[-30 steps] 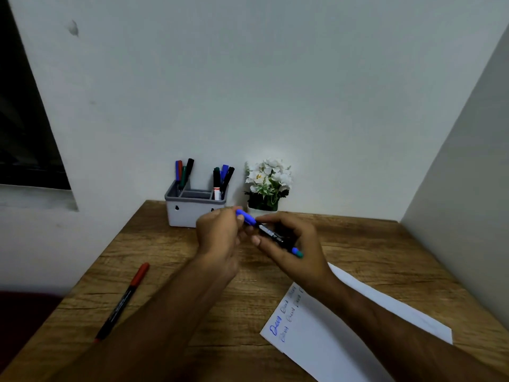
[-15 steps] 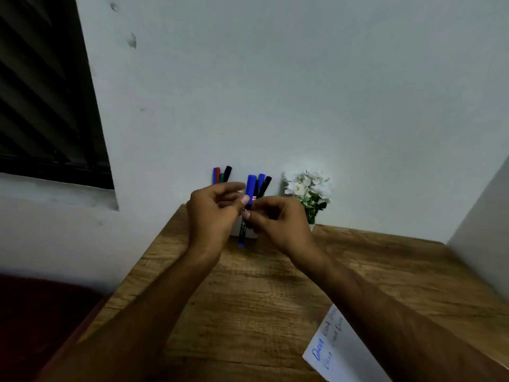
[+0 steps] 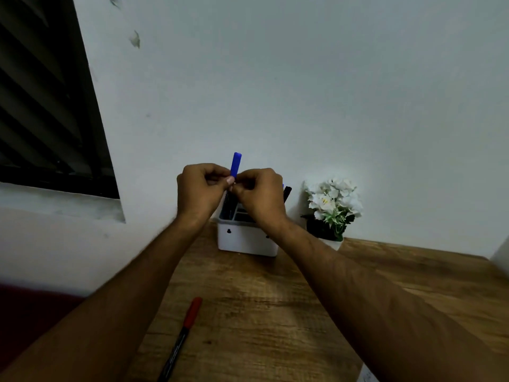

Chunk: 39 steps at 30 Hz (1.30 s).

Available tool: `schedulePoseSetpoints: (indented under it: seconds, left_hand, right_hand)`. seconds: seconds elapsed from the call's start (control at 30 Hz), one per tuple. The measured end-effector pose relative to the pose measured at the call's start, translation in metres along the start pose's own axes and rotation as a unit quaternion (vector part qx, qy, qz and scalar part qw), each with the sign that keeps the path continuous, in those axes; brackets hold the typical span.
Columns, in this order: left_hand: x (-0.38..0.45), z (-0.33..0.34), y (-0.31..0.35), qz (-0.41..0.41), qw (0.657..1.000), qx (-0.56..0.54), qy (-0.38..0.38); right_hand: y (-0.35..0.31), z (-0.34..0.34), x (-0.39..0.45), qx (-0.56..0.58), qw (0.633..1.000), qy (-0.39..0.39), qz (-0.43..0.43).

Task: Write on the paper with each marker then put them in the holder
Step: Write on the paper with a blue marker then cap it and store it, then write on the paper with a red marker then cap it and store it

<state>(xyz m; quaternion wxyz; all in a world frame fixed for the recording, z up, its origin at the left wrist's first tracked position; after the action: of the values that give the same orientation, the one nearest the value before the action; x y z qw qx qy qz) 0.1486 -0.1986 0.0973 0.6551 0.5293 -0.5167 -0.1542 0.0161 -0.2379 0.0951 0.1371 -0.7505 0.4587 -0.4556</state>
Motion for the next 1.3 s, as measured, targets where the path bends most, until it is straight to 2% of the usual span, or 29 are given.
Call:
schedulePoseSetpoints:
  seconds: [0.13, 0.37, 0.7, 0.9, 1.0, 1.13, 1.23, 1.3]
  left_hand:
    - [-0.002, 0.002, -0.025, -0.017, 0.999, 0.032, 0.002]
    - [-0.005, 0.002, -0.039, -0.046, 0.997, 0.054, 0.008]
    - [-0.030, -0.014, -0.035, -0.063, 0.994, 0.093, 0.001]
    - [-0.066, -0.029, -0.027, -0.089, 0.981, 0.168, -0.041]
    - [-0.083, -0.038, -0.025, -0.113, 0.961, 0.239, -0.079]
    - [-0.105, -0.042, -0.025, -0.187, 0.899, 0.356, -0.174]
    - [-0.123, -0.040, -0.019, -0.193, 0.852, 0.428, -0.229]
    - [-0.129, -0.040, -0.016, -0.190, 0.842, 0.445, -0.238]
  right_hand:
    - [0.011, 0.012, 0.001, -0.041, 0.998, -0.028, 0.031]
    - [0.019, 0.017, 0.004, -0.072, 0.996, -0.033, 0.047]
    - [0.014, 0.011, -0.025, -0.032, 0.999, -0.026, 0.009]
    - [0.011, -0.002, -0.066, -0.039, 0.996, -0.079, -0.009]
    - [0.013, -0.011, -0.085, -0.050, 0.994, -0.102, -0.006]
    - [0.018, -0.020, -0.109, -0.065, 0.989, -0.131, -0.003]
    - [0.020, -0.026, -0.120, -0.065, 0.988, -0.140, 0.005]
    - [0.021, -0.028, -0.126, -0.071, 0.987, -0.144, 0.004]
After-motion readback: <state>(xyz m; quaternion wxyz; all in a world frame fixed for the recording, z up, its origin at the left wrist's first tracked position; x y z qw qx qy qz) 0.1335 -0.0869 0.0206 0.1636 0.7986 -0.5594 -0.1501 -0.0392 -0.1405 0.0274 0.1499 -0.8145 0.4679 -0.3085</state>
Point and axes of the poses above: each hand's wrist, its own x-axis towards the middle knuckle, its own z-axis out of the palm, y = z × x, the point moved 4 cm from there along x, towards the middle knuckle, and after that the axes turned 8 degrees about -x, right-handed, at the moved point
